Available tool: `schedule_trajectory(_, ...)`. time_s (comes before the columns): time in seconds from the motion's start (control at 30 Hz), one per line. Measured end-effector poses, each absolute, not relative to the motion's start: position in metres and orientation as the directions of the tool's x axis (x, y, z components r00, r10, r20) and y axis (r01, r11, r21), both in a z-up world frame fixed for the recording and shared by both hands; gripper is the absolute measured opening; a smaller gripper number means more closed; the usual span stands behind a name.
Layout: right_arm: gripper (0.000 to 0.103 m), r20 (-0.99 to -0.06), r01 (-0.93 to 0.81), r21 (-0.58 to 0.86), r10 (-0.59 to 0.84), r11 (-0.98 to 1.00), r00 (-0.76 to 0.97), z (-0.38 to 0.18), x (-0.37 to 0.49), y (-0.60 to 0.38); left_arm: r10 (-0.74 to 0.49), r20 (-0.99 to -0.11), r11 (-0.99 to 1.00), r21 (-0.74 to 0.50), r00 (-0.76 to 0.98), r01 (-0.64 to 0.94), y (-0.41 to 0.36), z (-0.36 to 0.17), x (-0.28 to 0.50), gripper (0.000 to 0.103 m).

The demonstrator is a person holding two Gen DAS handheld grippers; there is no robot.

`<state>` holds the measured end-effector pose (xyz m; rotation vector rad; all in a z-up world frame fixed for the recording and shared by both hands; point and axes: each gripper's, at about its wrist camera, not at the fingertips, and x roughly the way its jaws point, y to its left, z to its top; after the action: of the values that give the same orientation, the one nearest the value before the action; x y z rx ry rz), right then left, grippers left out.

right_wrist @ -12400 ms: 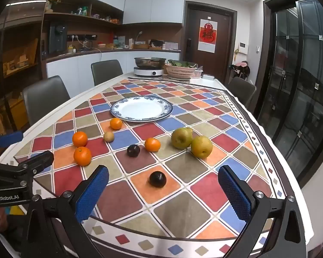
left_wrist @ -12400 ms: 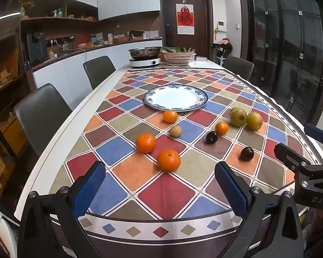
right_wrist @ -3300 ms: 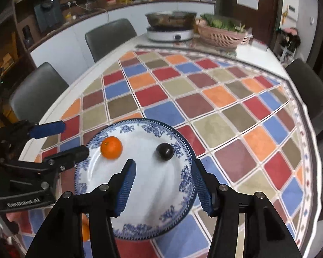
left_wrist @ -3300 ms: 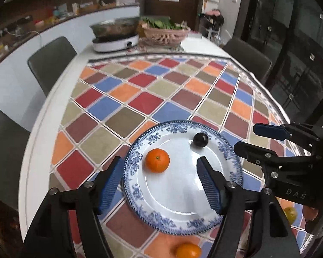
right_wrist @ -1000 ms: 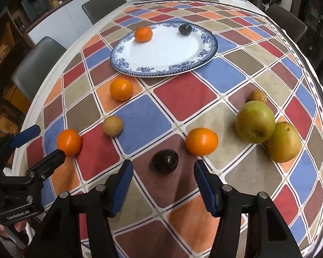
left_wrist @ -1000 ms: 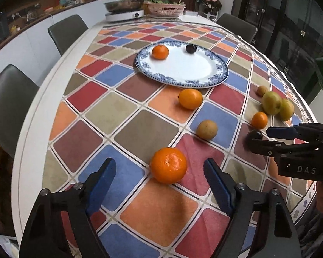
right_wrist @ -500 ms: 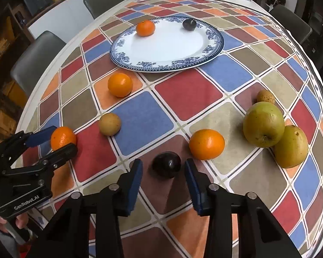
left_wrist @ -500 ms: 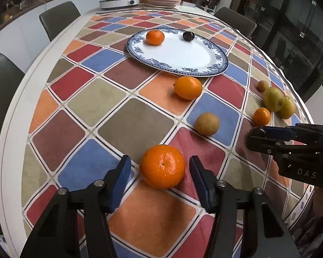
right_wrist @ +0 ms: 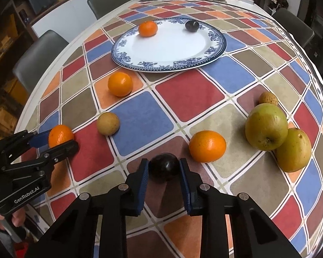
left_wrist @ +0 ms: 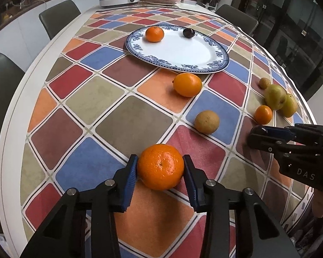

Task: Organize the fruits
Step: 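Grasp another mandarin with the left tool while the right tool grasps another plum, then carry the mandarin and plum over the plate with both tools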

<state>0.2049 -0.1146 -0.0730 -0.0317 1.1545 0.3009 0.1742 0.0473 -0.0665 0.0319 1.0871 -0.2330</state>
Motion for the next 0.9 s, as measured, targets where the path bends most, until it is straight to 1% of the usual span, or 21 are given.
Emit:
schedule_trajectory(0.37, 0.028, -0.867, -0.306, 0.167, 0.287, 0.937, 0.407, -0.052, 0.194, -0.116, -0.172, -0.849, 0.974, -0.073, 0.5, 0.212, 0.037, -0.036, 0.162, 0.041)
schedule_trajectory(0.9, 0.028, -0.776, -0.374, 0.189, 0.372, 0.908, 0.51, 0.005, 0.197, -0.132, -0.193, -0.767, 0.971, -0.058, 0.612, 0.234, 0.013, 0.023, 0.164, 0.041)
